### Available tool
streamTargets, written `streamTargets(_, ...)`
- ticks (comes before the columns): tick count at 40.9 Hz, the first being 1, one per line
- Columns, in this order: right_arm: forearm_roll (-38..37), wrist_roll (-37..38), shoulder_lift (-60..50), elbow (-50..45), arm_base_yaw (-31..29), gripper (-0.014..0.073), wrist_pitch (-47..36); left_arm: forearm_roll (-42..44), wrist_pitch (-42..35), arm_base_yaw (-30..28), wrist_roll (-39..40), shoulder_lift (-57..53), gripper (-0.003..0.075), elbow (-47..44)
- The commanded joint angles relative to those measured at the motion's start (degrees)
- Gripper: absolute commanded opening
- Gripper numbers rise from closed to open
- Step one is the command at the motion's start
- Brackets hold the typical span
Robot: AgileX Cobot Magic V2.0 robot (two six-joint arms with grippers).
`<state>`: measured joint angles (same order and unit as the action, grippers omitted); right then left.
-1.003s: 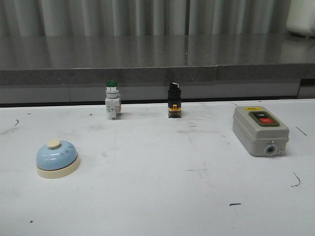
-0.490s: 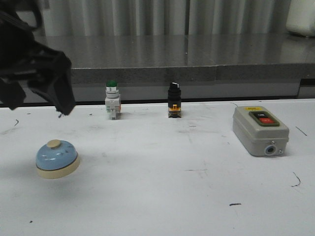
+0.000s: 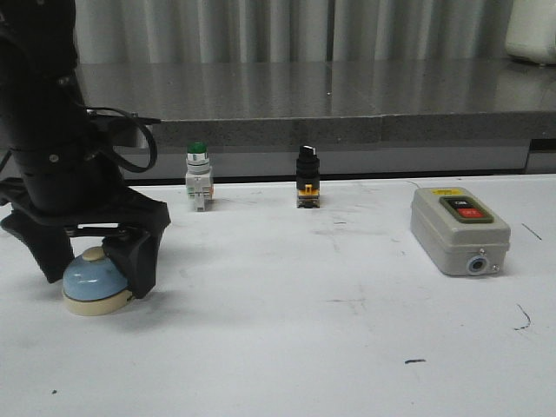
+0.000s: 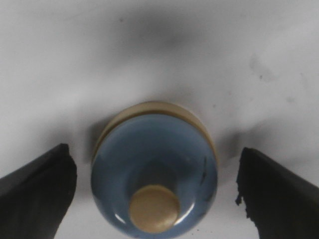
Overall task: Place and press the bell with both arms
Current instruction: 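Lower the left gripper over the blue bell and grasp it, then carry the bell with the left gripper toward the table centre and set it down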
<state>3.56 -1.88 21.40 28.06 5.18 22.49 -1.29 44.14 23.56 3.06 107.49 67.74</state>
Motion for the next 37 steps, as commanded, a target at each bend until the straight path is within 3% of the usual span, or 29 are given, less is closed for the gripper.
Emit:
streamTargets(1, -0.06, 0.04, 0.82, 2.07, -0.31, 0.0003, -5.04, -0.63, -0.18, 0.34, 0.23, -2.11, 0.0586, 1.88)
streamTargets(15, -0.06, 0.04, 0.82, 2.07, -0.31, 0.0003, -5.04, -0.63, 3.18, 0.34, -1.11, -2.11, 0.023, 3.53)
streamTargets(25, -0.06, 0.04, 0.82, 2.07, -0.31, 0.0003, -5.04, -0.79, 6.33, 3.25, -2.74, -1.14, 0.0218, 12.6)
streamTargets(37, -0.06, 0.04, 0.82, 2.07, -0.31, 0.0003, -5.09, -1.17, 6.7, 10.41, -2.74, 7.84, 0.0218, 25.03)
